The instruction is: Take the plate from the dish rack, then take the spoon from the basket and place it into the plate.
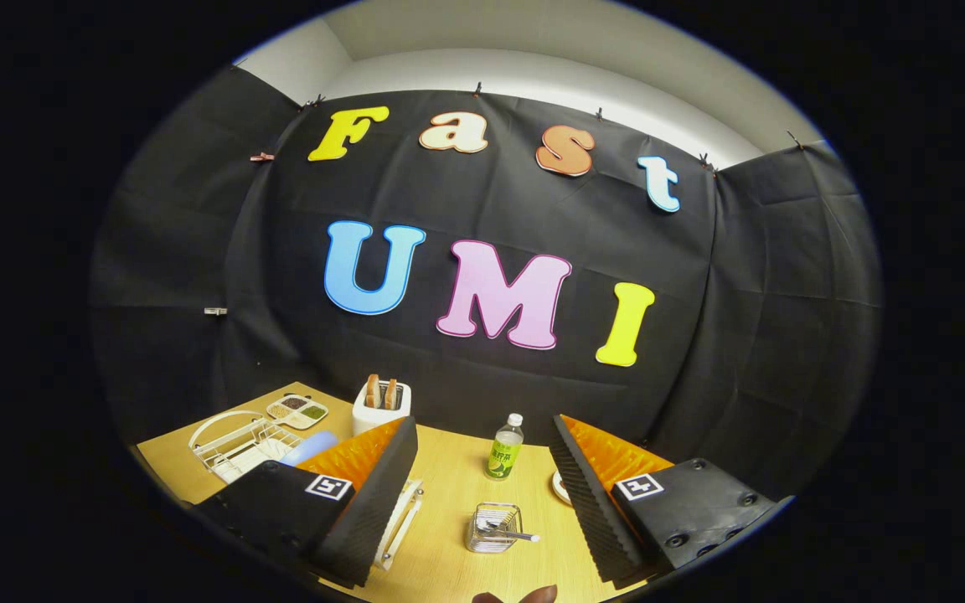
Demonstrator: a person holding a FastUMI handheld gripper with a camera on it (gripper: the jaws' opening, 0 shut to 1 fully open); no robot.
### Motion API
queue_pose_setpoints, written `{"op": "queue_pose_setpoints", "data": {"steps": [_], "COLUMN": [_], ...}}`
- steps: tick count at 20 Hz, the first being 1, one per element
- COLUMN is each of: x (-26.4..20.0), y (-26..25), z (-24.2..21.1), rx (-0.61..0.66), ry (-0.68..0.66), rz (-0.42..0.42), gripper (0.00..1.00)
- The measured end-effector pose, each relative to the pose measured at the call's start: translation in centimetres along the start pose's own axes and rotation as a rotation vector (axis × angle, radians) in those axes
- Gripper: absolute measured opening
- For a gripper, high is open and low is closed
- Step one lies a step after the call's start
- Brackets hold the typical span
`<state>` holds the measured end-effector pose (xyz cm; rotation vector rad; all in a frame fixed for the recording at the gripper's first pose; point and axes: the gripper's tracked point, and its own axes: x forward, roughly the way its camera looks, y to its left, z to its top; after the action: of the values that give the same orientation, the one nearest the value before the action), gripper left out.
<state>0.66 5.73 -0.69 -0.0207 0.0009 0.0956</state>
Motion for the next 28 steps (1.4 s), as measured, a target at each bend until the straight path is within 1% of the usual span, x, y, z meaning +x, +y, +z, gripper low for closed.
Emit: {"op": "queue_pose_setpoints", "data": {"steps": [5, 7, 9, 14, 18, 22, 24, 26, 28], "x": [0.5, 1.2, 1.9, 3.9, 5.7, 7.4, 8.3, 9.2, 9.8], "y": [2.0, 3.0, 4.6, 10.8, 15.5, 19.8, 21.6, 22.7, 23.8], "z": [0.7, 1.2, 1.2, -0.3, -3.2, -7.4, -9.8, -12.5, -15.0], "rx": [0.032, 0.021, 0.017, 0.094, 0.124, 0.131, 0.127, 0.131, 0.164], "ry": [0.021, 0.044, 0.081, 0.248, 0.391, 0.553, 0.636, 0.726, 0.813], "rz": [0.032, 0.050, 0.088, 0.214, 0.259, 0.267, 0.257, 0.216, 0.170], "gripper": [0.98, 0.98, 0.98, 0.98, 0.98, 0.98, 0.99, 0.99, 0.98]}}
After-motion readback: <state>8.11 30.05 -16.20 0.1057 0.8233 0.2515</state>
